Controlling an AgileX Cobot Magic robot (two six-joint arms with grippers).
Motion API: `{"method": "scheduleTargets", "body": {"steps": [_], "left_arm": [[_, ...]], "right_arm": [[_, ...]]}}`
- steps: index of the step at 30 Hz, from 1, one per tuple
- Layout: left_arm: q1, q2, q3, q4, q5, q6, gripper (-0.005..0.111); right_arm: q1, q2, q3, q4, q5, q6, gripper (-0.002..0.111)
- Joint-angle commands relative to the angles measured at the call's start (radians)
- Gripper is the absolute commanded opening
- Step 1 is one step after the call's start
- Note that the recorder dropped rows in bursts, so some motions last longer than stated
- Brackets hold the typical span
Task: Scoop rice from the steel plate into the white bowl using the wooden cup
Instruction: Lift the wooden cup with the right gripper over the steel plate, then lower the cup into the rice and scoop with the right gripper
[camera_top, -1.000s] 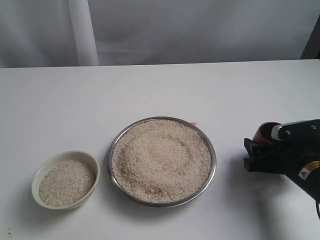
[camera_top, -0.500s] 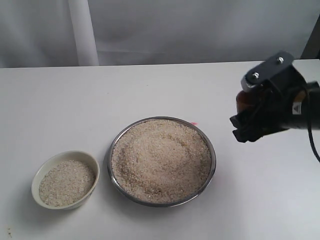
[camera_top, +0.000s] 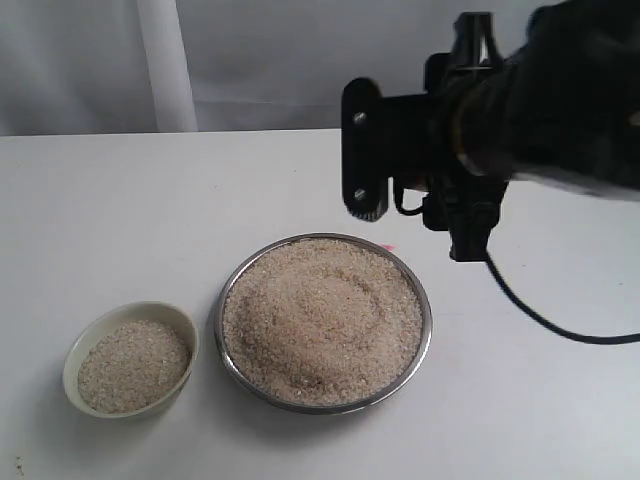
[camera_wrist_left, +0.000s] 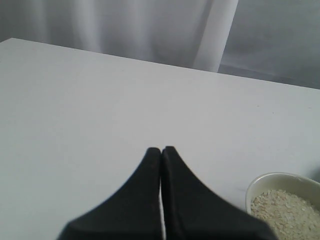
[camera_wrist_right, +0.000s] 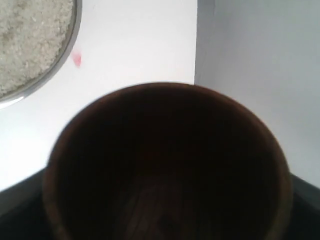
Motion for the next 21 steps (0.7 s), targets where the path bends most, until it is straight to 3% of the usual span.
{"method": "scheduleTargets", "body": {"steps": [1,10,21], "left_arm": [[-0.005,-0.002,-0.004,-0.006,-0.006,-0.002,0.000],[-0.005,-0.002,-0.004,-0.006,-0.006,-0.002,0.000],[-0.005,-0.002,-0.004,-0.006,-0.006,-0.002,0.000]], "right_arm": [[0.037,0.130,-0.053,-0.158,0.102,-0.039,0.000],[0.055,0.413,-0.117,-0.396,0.206,-0.032,0.000],[0.093,0.593,-0.256,-0.410,0.210,-0.038,0.000]]}}
